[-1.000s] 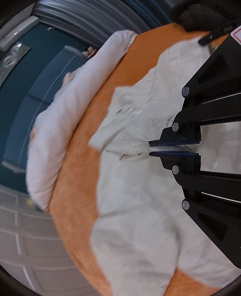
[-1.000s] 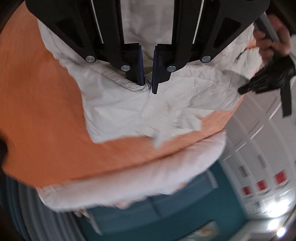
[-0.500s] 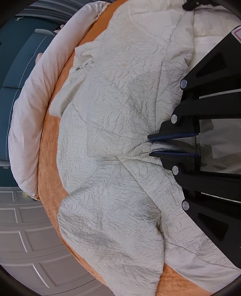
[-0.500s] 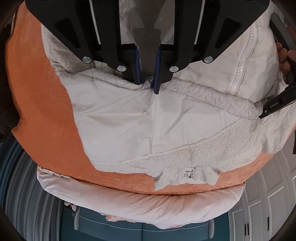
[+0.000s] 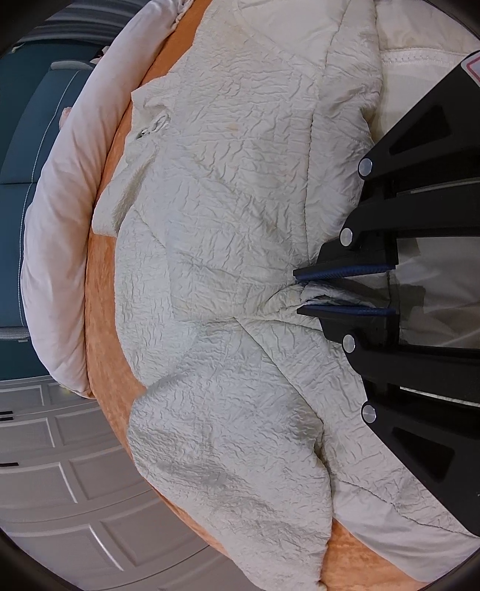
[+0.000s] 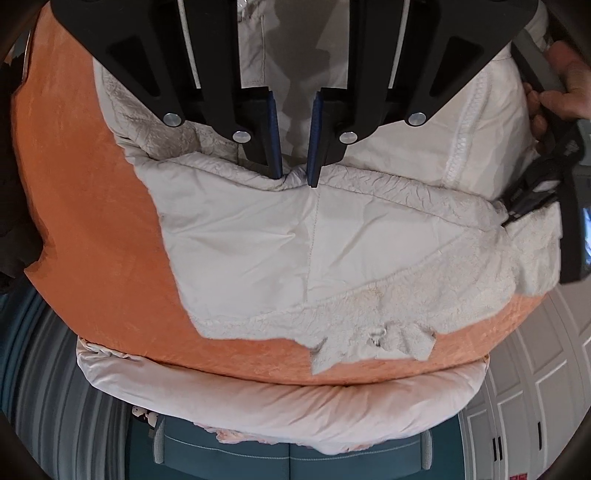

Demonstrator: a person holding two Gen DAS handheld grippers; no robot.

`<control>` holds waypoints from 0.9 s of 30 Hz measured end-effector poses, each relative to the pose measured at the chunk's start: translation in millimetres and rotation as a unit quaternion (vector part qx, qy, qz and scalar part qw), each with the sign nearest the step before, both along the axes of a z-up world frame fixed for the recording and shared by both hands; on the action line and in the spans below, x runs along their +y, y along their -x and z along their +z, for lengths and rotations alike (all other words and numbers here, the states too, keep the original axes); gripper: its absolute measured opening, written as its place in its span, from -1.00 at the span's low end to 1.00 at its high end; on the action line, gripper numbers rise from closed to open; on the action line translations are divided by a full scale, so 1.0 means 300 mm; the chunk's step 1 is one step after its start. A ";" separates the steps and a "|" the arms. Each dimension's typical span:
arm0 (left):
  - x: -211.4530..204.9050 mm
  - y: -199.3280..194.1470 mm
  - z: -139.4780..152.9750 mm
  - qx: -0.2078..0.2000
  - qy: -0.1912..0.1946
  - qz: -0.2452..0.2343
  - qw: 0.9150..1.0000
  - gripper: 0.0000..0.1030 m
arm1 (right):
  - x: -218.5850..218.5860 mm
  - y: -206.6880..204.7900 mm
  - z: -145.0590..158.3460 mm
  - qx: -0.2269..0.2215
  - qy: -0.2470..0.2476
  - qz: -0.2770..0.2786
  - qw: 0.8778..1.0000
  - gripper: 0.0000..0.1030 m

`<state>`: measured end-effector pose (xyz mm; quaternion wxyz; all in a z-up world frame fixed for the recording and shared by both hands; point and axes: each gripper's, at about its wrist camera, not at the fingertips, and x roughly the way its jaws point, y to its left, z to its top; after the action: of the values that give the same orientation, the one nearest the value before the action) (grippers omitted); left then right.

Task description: Fold large clothes

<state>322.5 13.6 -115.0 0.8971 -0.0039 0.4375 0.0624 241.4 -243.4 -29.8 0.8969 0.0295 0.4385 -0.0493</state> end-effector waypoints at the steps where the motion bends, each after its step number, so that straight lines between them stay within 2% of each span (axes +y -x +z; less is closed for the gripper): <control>1: 0.001 -0.001 0.002 0.000 0.000 0.000 1.000 -0.71 | -0.005 0.005 0.011 -0.004 -0.002 0.000 1.000 -0.73; 7: -0.002 0.003 0.001 -0.002 -0.005 0.000 1.000 -0.71 | -0.069 -0.015 0.058 -0.022 -0.007 -0.012 1.000 -0.75; 10: -0.005 0.003 0.000 -0.003 -0.007 0.000 1.000 -0.71 | -0.097 0.023 0.110 -0.038 -0.003 -0.008 0.999 -0.74; 13: -0.009 0.004 -0.005 -0.004 -0.010 0.000 1.000 -0.71 | -0.150 0.042 0.146 -0.054 -0.028 -0.024 0.998 -0.74; 16: -0.011 0.003 -0.006 -0.005 -0.011 0.001 1.000 -0.71 | -0.204 -0.032 0.074 -0.034 -0.015 -0.047 0.998 -0.74; 18: -0.012 0.002 -0.005 -0.005 -0.011 0.001 1.000 -0.71 | -0.227 -0.082 -0.031 0.005 -0.001 -0.059 0.998 -0.74; 19: -0.014 0.002 -0.006 -0.005 -0.012 0.001 1.000 -0.71 | -0.240 -0.105 -0.124 0.035 0.011 -0.065 0.997 -0.81; 21: -0.014 0.002 -0.006 -0.006 -0.013 0.000 1.000 -0.71 | -0.253 -0.108 -0.207 0.038 -0.005 -0.067 0.997 -0.83; 25: -0.008 0.001 -0.009 -0.009 -0.010 0.000 1.000 -0.71 | -0.215 -0.107 -0.175 0.039 0.029 -0.067 0.997 -0.82; 27: -0.005 0.002 -0.011 -0.009 -0.007 0.001 1.000 -0.71 | -0.222 -0.084 -0.138 0.024 0.008 -0.070 0.997 -0.77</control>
<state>321.9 12.1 -118.2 0.9011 0.0014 0.4285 0.0659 266.5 -310.0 -71.2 0.8806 0.0522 0.4565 -0.1162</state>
